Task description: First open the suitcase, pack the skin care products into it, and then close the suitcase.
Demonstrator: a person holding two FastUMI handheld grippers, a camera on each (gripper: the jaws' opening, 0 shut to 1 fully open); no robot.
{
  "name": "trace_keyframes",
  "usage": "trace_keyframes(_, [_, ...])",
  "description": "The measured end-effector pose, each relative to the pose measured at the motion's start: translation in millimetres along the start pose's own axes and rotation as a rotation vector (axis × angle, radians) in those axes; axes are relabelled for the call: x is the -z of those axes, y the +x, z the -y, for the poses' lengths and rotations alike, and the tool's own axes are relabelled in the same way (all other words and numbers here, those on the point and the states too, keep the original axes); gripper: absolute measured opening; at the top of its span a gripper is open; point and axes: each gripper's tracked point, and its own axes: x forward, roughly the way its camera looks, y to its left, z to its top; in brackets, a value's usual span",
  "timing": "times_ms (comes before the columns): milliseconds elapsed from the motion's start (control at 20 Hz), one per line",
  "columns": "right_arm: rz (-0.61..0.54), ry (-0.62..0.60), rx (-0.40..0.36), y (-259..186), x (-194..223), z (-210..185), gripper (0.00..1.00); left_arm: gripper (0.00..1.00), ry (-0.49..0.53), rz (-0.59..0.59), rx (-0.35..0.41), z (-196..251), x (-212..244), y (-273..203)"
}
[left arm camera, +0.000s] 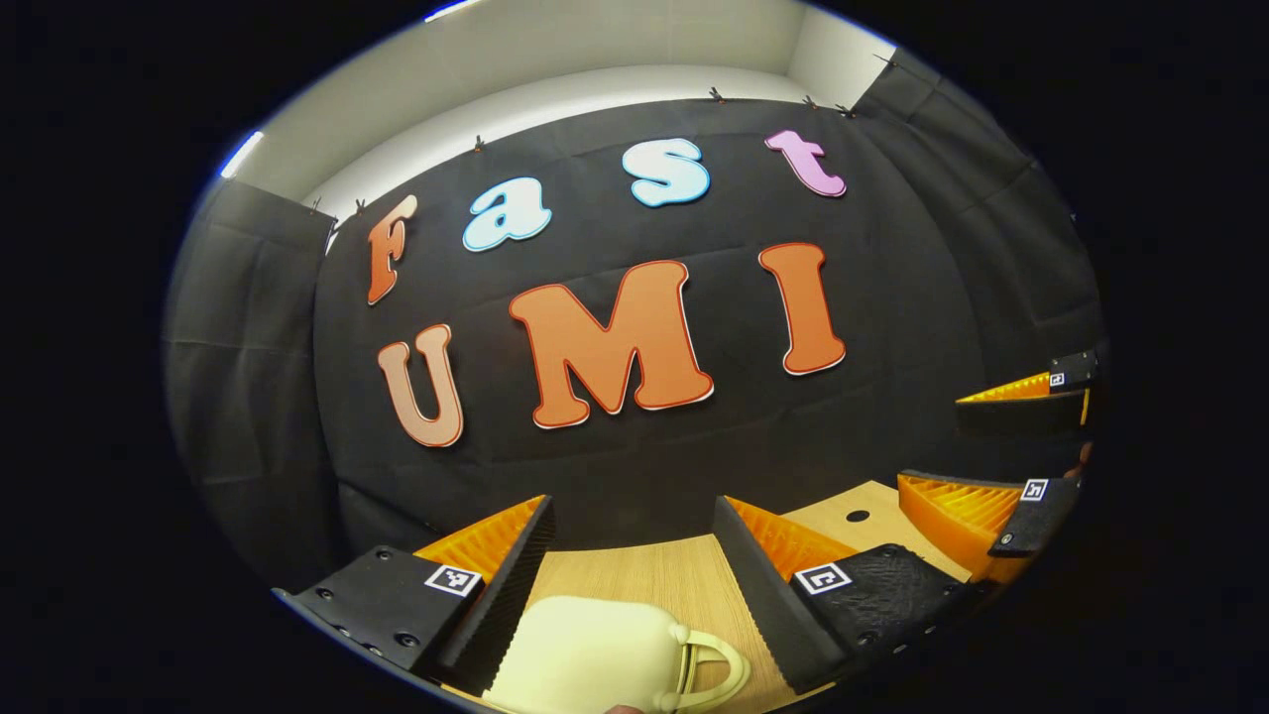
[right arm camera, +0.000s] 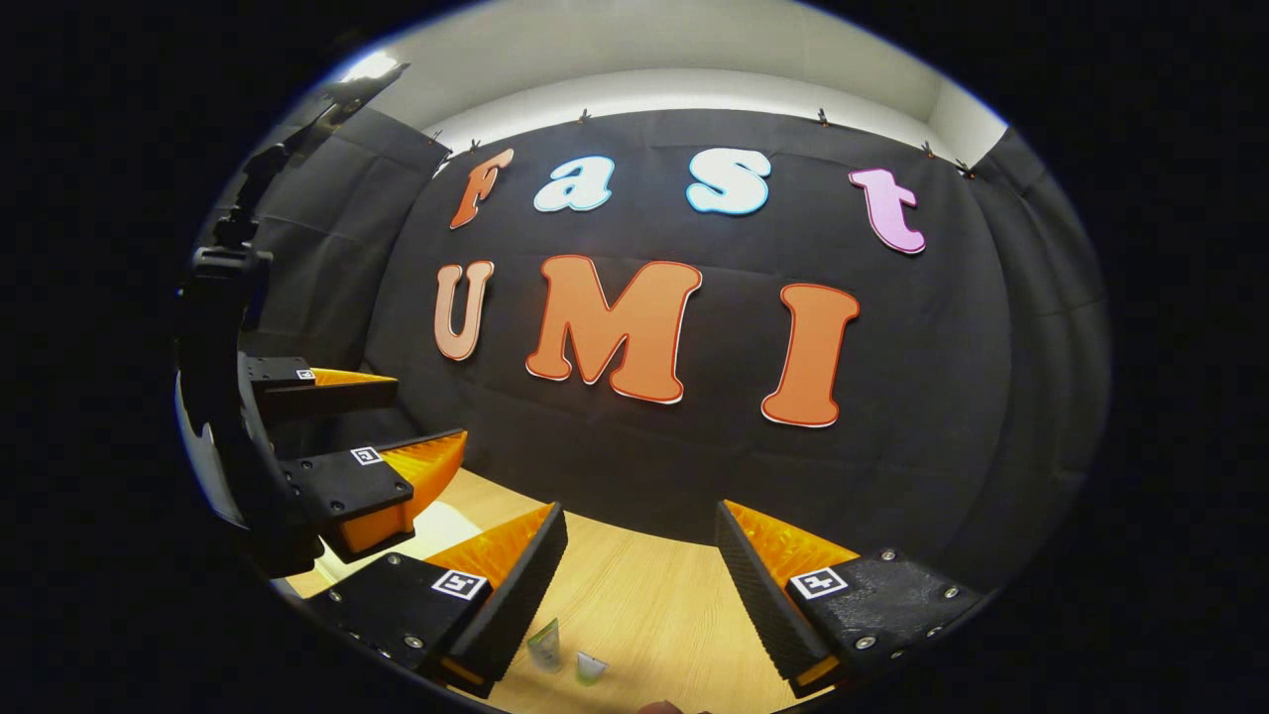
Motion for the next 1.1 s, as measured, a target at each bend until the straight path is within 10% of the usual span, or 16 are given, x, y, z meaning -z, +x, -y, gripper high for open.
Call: trace_keyframes(1100, [-0.099,-0.079,0.115,-14.4,50.6,59.4,0.95,0.94,0.517,-0.351,0.373,72.5,212.2,-41.3])
